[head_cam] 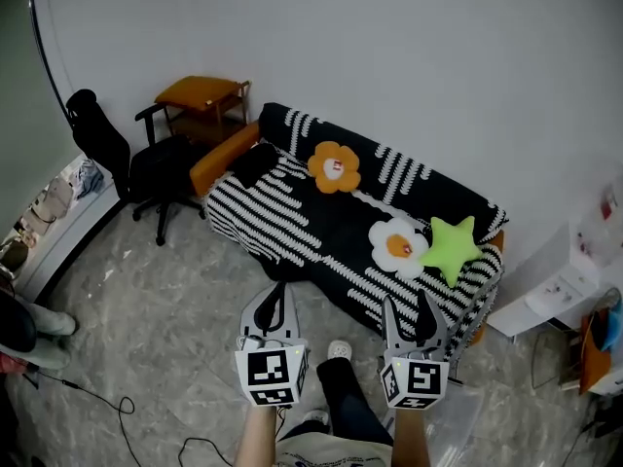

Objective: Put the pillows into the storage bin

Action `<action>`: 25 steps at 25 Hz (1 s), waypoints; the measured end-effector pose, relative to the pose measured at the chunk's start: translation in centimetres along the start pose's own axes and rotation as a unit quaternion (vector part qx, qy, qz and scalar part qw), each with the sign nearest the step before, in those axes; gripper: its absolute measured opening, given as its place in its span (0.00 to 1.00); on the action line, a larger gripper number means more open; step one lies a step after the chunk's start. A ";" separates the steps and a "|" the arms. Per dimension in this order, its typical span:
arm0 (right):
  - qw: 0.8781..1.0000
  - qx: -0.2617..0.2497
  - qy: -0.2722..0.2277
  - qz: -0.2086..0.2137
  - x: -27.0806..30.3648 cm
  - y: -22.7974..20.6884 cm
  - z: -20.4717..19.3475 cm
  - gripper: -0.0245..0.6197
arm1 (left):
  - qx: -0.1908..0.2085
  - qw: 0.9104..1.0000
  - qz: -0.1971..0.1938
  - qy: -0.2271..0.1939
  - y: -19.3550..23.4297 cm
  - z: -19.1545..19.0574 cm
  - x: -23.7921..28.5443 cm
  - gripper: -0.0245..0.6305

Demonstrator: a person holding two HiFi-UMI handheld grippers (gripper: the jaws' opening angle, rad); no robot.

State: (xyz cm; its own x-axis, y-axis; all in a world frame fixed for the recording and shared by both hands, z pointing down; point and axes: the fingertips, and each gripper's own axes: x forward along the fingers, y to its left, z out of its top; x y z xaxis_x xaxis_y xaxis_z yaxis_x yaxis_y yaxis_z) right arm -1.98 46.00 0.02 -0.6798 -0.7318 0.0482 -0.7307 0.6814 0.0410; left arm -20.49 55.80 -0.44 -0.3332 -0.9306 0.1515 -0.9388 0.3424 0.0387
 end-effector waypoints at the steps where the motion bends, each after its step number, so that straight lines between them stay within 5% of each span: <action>1: 1.000 0.004 0.001 0.003 1.1 -0.2 -0.2 0.45 | 0.000 1.000 0.002 0.001 0.2 0.0 1.0 0.06; 25: 0.997 0.002 -0.016 0.075 36.9 -9.5 2.0 0.45 | 0.000 0.998 0.069 -0.007 5.3 5.6 32.8 0.06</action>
State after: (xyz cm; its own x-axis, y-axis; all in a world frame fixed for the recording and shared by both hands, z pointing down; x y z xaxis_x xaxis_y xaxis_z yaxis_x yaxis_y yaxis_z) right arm -20.28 12.50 -0.60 -0.7826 -0.6221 0.0224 -0.6214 0.7828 0.0327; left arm -36.89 26.41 -0.80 -0.4610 -0.8759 0.1424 -0.8835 0.4681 0.0188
